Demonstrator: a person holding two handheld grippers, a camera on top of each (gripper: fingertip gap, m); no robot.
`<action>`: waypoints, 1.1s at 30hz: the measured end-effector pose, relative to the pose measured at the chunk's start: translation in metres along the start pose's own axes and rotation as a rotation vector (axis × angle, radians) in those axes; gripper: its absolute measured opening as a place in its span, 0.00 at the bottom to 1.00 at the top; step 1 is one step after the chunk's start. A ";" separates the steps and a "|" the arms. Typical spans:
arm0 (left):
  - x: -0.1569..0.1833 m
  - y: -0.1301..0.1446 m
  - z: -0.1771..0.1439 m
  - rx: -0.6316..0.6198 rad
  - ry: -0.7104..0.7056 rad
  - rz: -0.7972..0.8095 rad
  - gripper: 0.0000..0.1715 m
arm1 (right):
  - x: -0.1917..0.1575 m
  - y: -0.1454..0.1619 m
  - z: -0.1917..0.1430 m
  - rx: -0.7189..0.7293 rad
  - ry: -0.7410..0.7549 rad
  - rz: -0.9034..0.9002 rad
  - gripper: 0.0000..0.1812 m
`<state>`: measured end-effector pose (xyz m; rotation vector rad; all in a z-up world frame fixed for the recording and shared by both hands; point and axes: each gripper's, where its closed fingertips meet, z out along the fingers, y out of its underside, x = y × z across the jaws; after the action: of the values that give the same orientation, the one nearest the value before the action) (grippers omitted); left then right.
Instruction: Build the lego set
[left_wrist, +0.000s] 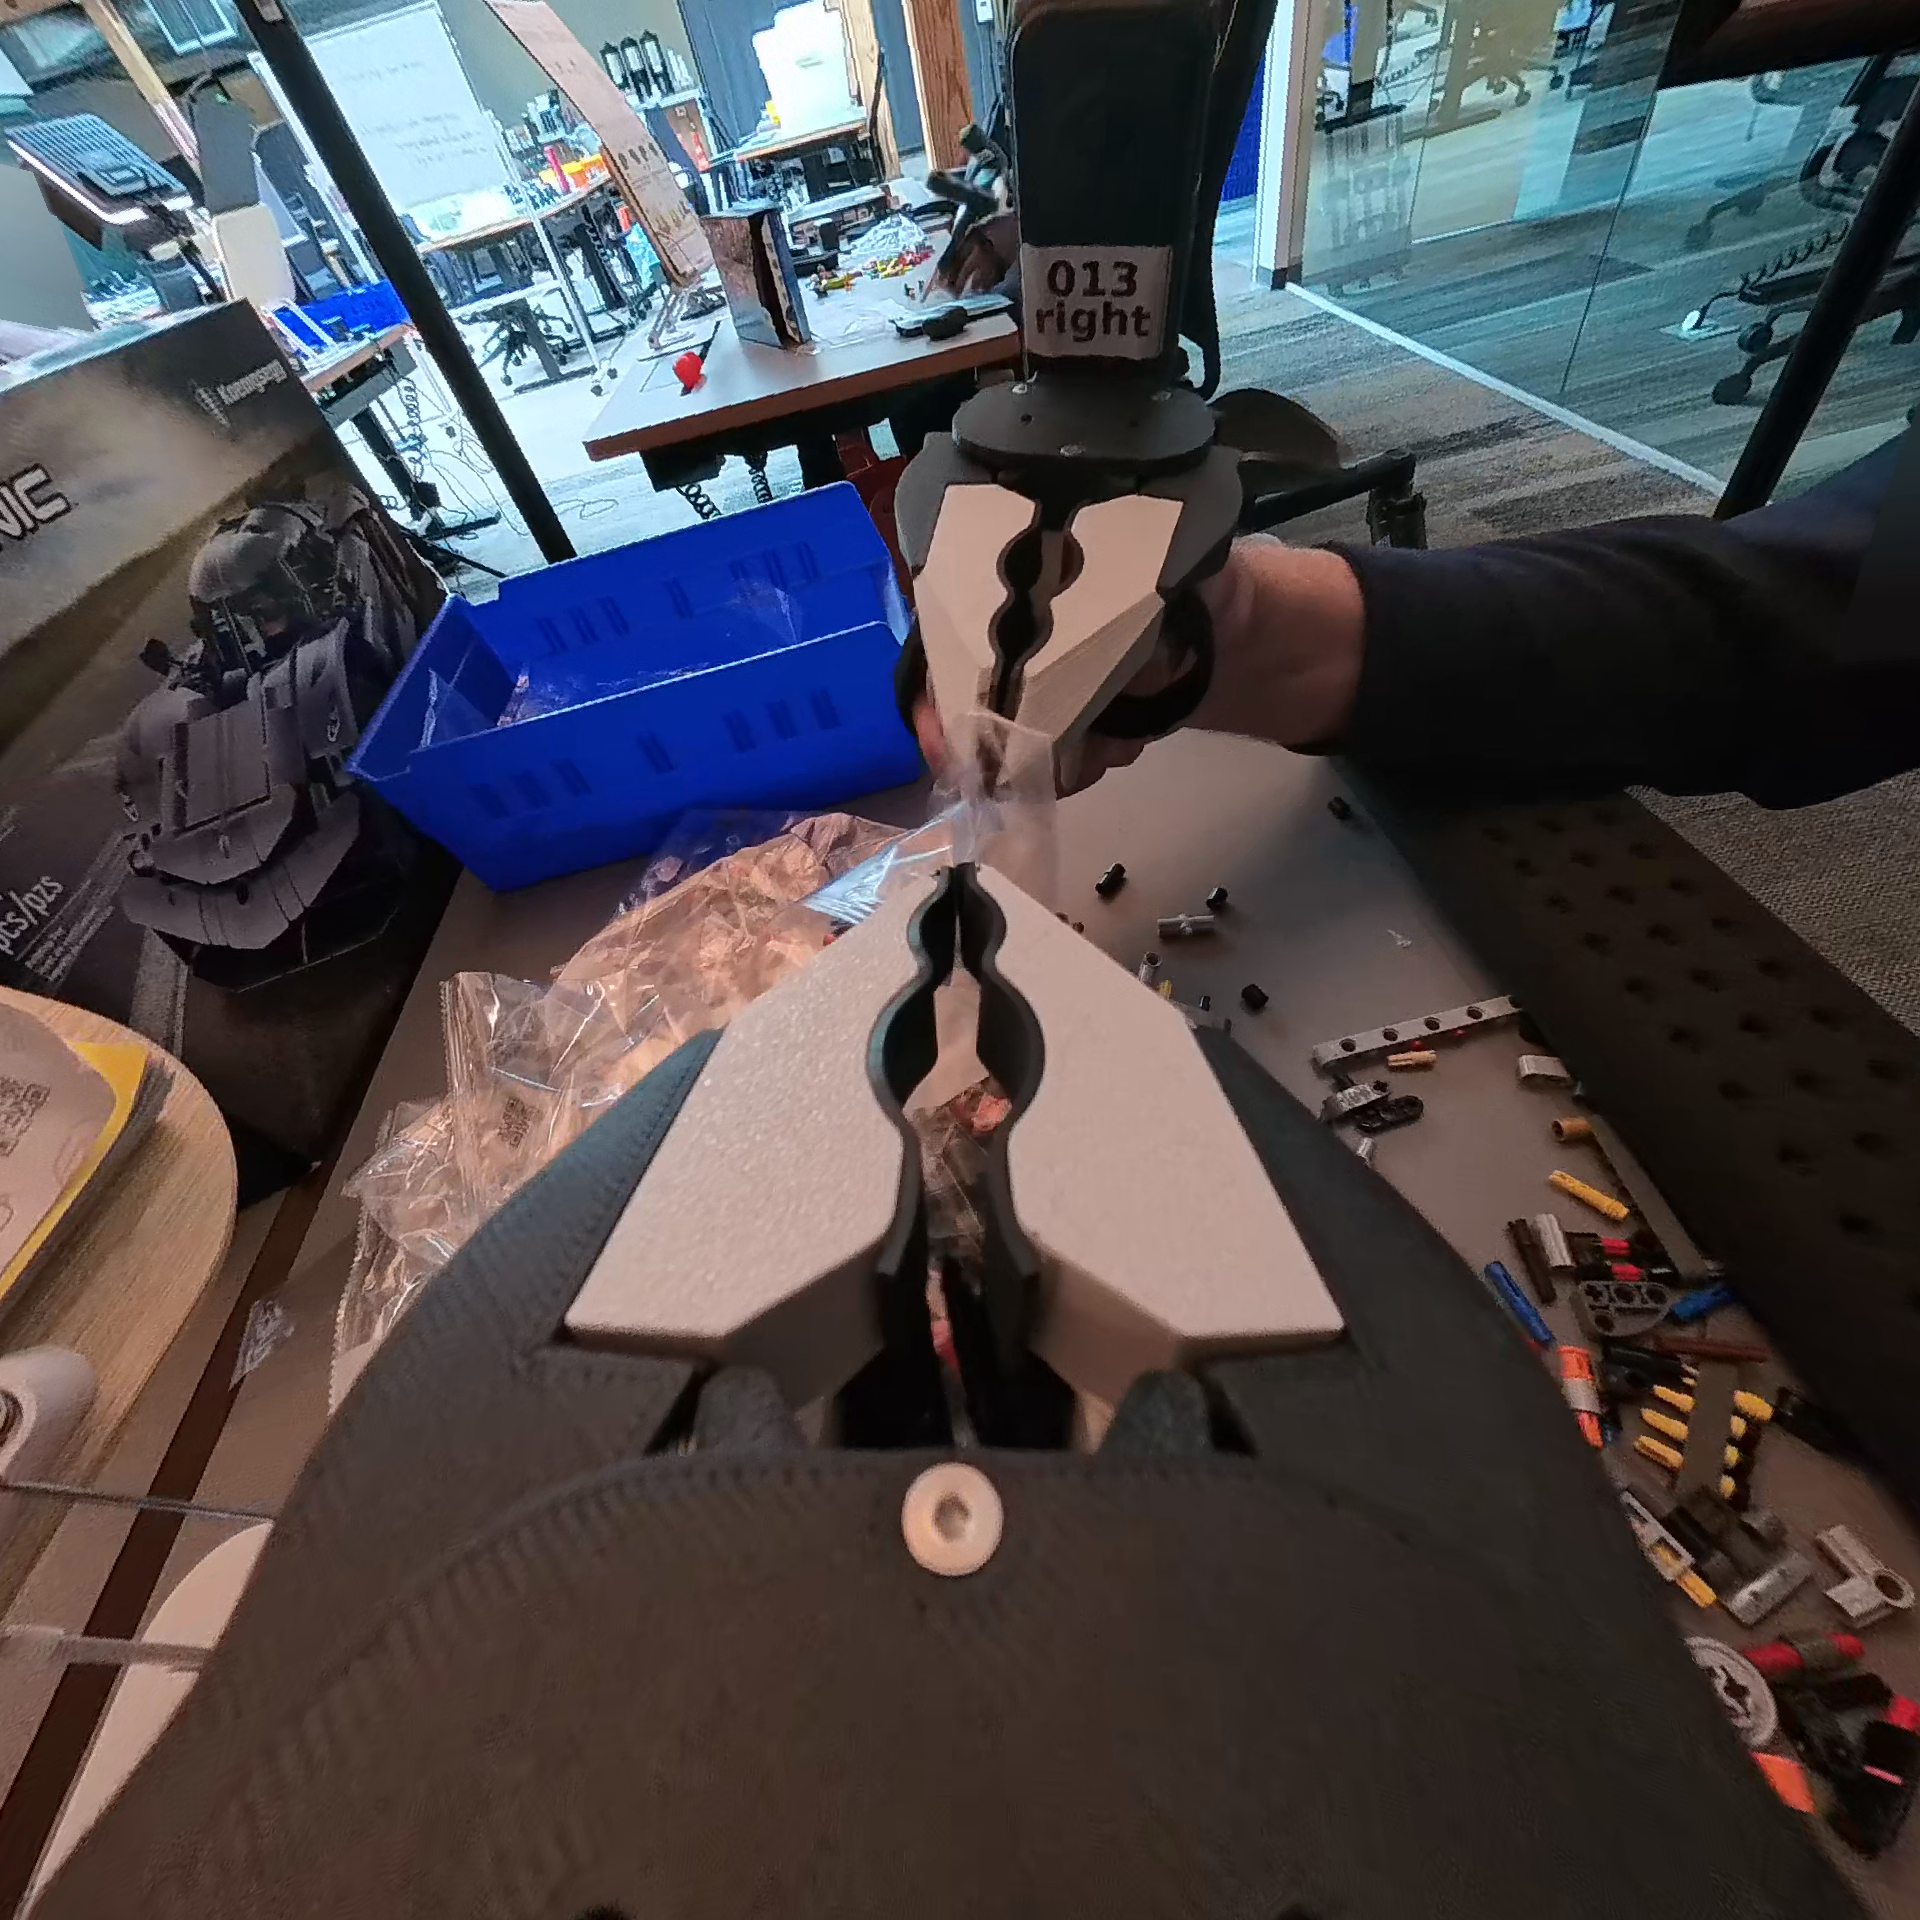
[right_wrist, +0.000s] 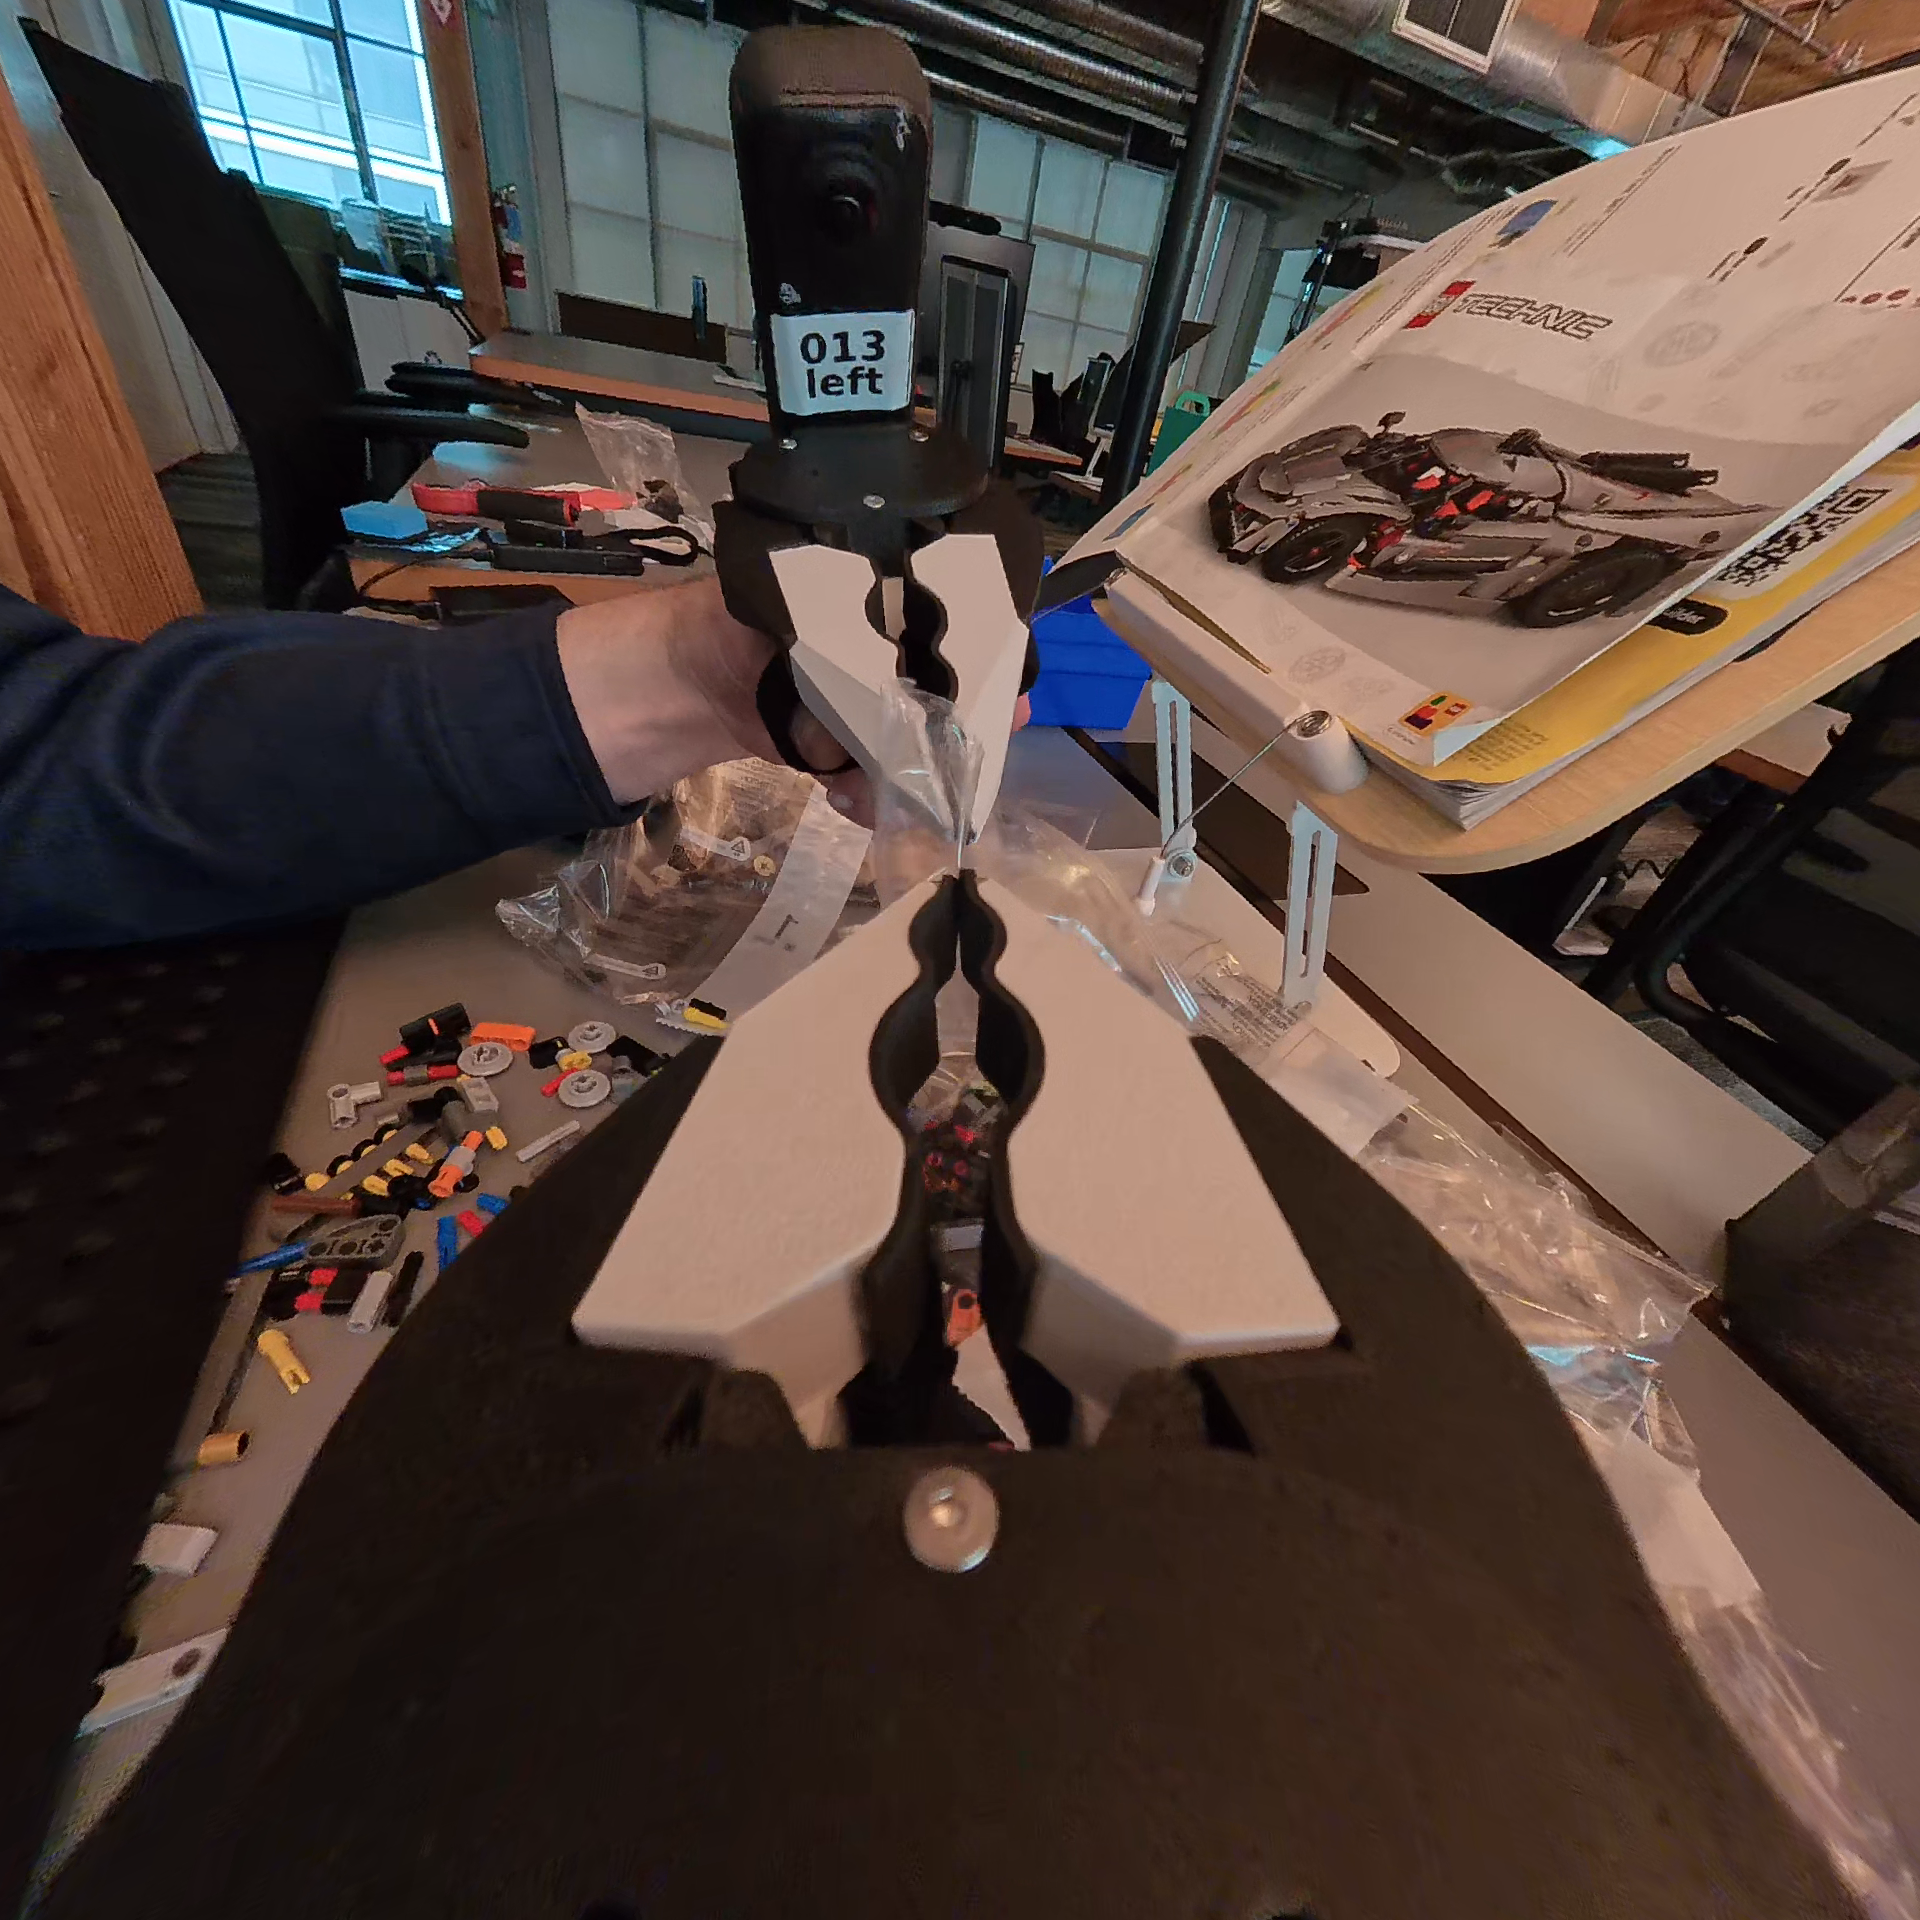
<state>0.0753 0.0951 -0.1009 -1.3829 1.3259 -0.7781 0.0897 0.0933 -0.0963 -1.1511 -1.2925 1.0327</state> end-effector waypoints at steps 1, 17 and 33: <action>-0.001 0.000 -0.001 -0.003 -0.005 0.000 0.00 | 0.001 -0.002 -0.002 0.009 -0.001 0.004 0.00; 0.001 0.001 0.006 -0.019 -0.008 0.009 0.00 | 0.000 -0.002 0.005 0.007 0.037 -0.029 0.03; 0.002 -0.003 0.005 -0.009 -0.007 0.001 0.00 | 0.000 -0.001 0.000 -0.004 0.037 -0.055 0.00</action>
<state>0.0812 0.0936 -0.1003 -1.3909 1.3266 -0.7665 0.0898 0.0931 -0.0955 -1.1269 -1.2901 0.9650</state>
